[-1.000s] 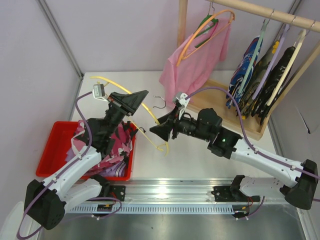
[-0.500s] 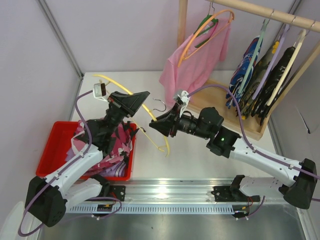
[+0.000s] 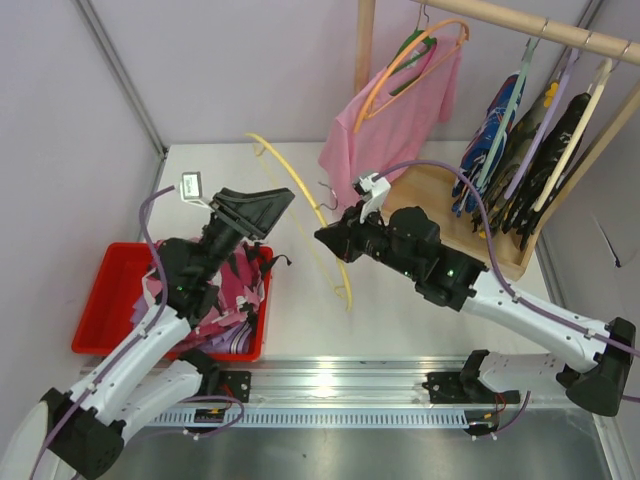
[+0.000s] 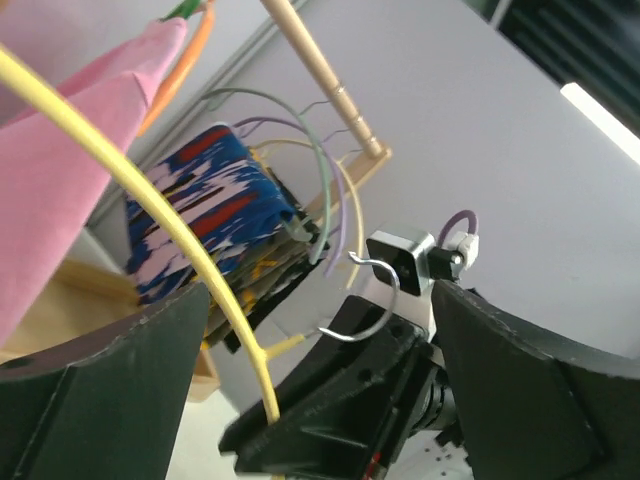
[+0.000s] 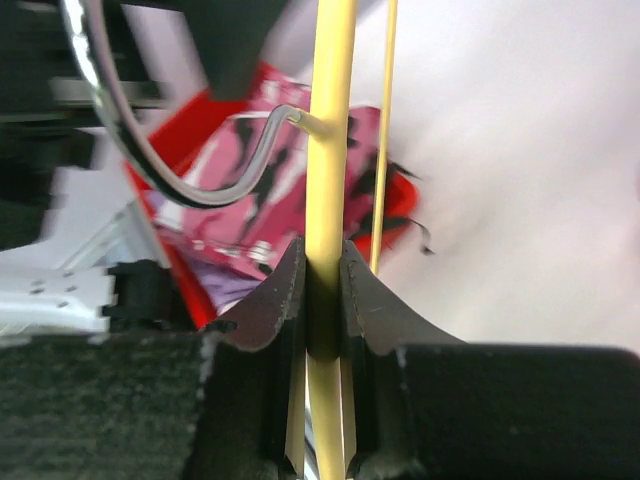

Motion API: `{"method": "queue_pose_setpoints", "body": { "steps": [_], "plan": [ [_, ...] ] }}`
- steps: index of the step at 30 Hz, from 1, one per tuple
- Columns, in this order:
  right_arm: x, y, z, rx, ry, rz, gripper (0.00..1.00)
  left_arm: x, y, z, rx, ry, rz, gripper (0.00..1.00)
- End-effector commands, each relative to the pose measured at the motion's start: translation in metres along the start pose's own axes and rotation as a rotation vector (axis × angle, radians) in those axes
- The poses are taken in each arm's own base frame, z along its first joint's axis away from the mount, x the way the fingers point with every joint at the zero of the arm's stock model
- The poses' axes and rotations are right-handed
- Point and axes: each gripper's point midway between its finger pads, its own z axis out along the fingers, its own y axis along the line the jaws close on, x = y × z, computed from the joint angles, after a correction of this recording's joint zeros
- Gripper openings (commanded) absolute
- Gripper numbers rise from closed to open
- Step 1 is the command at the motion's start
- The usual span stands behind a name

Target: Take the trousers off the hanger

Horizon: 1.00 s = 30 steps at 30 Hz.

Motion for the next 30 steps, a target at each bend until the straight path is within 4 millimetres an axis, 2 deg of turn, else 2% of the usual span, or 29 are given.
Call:
{"method": "queue_pose_setpoints", "body": {
  "steps": [1,3,4,6,7,8,10,11,14,16,17,19,20,21,22,23,26,27,28,30],
  "plan": [
    [-0.029,-0.035,-0.023,0.242,-0.058,0.040,0.00,-0.010,-0.012,-0.008,-0.065,0.037,0.188,0.99],
    [-0.024,-0.043,-0.032,0.281,-0.035,0.041,0.00,-0.004,-0.003,-0.015,-0.124,0.076,0.197,0.99],
    [-0.024,-0.045,-0.035,0.298,-0.033,0.044,0.00,0.002,0.009,-0.022,-0.190,0.110,0.204,1.00],
    [-0.020,-0.046,-0.047,0.322,-0.008,0.077,0.00,0.001,0.017,-0.033,-0.254,0.115,0.218,0.99],
    [-0.023,-0.049,-0.052,0.349,-0.014,0.093,0.00,0.001,0.033,-0.042,-0.341,0.117,0.237,0.99],
    [-0.012,-0.053,-0.060,0.388,0.029,0.118,0.00,-0.004,0.032,-0.049,-0.359,0.098,0.258,1.00],
    [-0.012,-0.062,-0.074,0.463,0.041,0.135,0.00,-0.010,0.052,-0.065,-0.468,0.075,0.301,0.99],
    [0.002,-0.069,-0.085,0.523,0.095,0.144,0.00,-0.014,0.052,-0.069,-0.483,0.060,0.315,0.99],
    [0.012,-0.086,-0.110,0.670,0.137,0.156,0.00,-0.030,0.054,-0.085,-0.541,-0.016,0.362,0.99],
    [0.015,-0.088,-0.118,0.703,0.168,0.168,0.00,-0.034,0.056,-0.090,-0.563,-0.029,0.378,1.00],
    [0.015,-0.091,-0.129,0.747,0.193,0.166,0.00,-0.034,0.058,-0.093,-0.581,-0.029,0.385,0.99],
    [0.020,-0.097,-0.133,0.809,0.216,0.183,0.00,-0.034,0.061,-0.096,-0.598,-0.025,0.393,0.99],
    [0.026,-0.103,-0.144,0.866,0.249,0.175,0.00,-0.034,0.062,-0.097,-0.603,-0.024,0.397,0.99],
    [0.020,-0.105,-0.146,0.896,0.228,0.184,0.00,-0.033,0.065,-0.099,-0.612,-0.016,0.402,1.00],
    [0.024,-0.107,-0.143,0.912,0.255,0.174,0.00,-0.032,0.066,-0.100,-0.615,-0.014,0.405,0.99],
    [0.027,-0.108,-0.146,0.924,0.290,0.159,0.00,-0.033,0.066,-0.101,-0.620,-0.014,0.409,0.99],
    [0.022,-0.100,-0.143,0.889,0.316,0.122,0.00,-0.035,0.067,-0.106,-0.632,-0.018,0.429,0.99],
    [0.028,-0.089,-0.138,0.796,0.373,0.088,0.00,-0.035,0.069,-0.109,-0.642,-0.022,0.435,0.99],
    [0.020,-0.075,-0.133,0.700,0.341,0.106,0.00,-0.037,0.068,-0.110,-0.642,-0.031,0.443,0.99],
    [0.019,-0.059,-0.134,0.596,0.346,0.121,0.00,-0.041,0.068,-0.113,-0.655,-0.045,0.460,1.00]
  ]
}}
